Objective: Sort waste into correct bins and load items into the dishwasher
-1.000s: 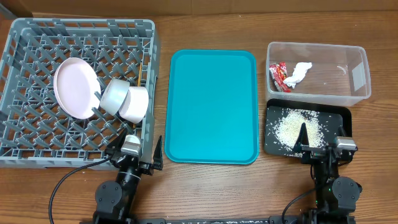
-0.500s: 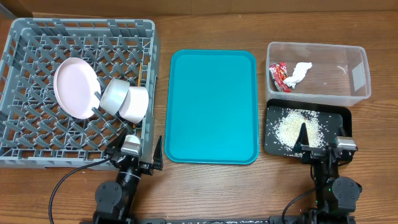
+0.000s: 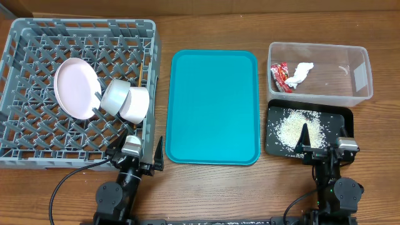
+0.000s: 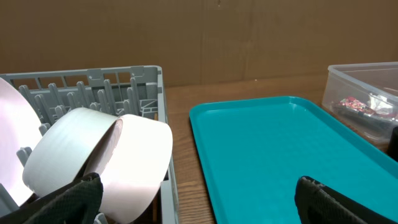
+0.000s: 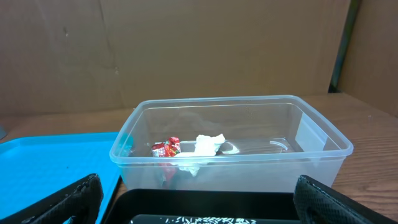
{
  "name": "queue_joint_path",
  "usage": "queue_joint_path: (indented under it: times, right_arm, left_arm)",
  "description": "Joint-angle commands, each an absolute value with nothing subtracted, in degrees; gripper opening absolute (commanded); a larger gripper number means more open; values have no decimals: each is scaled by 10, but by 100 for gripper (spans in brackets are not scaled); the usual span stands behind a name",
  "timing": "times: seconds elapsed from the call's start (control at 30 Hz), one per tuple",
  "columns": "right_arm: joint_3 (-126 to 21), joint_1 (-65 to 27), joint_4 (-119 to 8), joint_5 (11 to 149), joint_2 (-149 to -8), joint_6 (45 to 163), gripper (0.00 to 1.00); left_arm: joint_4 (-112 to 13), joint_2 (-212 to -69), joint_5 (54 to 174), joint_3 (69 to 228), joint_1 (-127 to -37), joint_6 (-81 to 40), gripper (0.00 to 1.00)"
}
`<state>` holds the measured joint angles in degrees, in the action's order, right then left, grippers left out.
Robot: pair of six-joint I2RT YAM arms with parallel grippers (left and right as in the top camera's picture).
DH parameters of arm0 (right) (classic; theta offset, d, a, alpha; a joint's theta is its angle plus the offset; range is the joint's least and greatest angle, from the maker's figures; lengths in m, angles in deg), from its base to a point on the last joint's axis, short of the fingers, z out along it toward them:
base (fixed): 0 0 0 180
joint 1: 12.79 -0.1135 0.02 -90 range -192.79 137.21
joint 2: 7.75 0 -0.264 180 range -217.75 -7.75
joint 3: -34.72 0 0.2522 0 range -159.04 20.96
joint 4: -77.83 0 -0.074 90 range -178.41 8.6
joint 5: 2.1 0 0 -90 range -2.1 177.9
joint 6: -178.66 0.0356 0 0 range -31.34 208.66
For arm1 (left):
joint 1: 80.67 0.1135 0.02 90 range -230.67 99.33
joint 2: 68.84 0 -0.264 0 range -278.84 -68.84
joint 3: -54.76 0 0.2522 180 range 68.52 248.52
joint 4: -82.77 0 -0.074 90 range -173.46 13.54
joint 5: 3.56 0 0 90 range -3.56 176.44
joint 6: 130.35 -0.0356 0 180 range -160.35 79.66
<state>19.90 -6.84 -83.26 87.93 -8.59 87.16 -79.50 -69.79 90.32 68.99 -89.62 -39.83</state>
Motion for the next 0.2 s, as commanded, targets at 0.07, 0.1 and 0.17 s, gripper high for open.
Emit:
queue_joint_path:
  times: [0.07, 0.1, 0.17]
  right_arm:
    - [205, -67, -837, 880, -79, 871, 100]
    - [205, -67, -837, 880, -79, 871, 100]
    - [205, -67, -837, 880, -79, 871, 100]
  left_arm:
    - [-793, -692, 903, 688, -893, -390, 100]
    - [-793, -692, 903, 688, -893, -390, 100]
    - [-793, -692, 903, 688, -893, -390, 100]
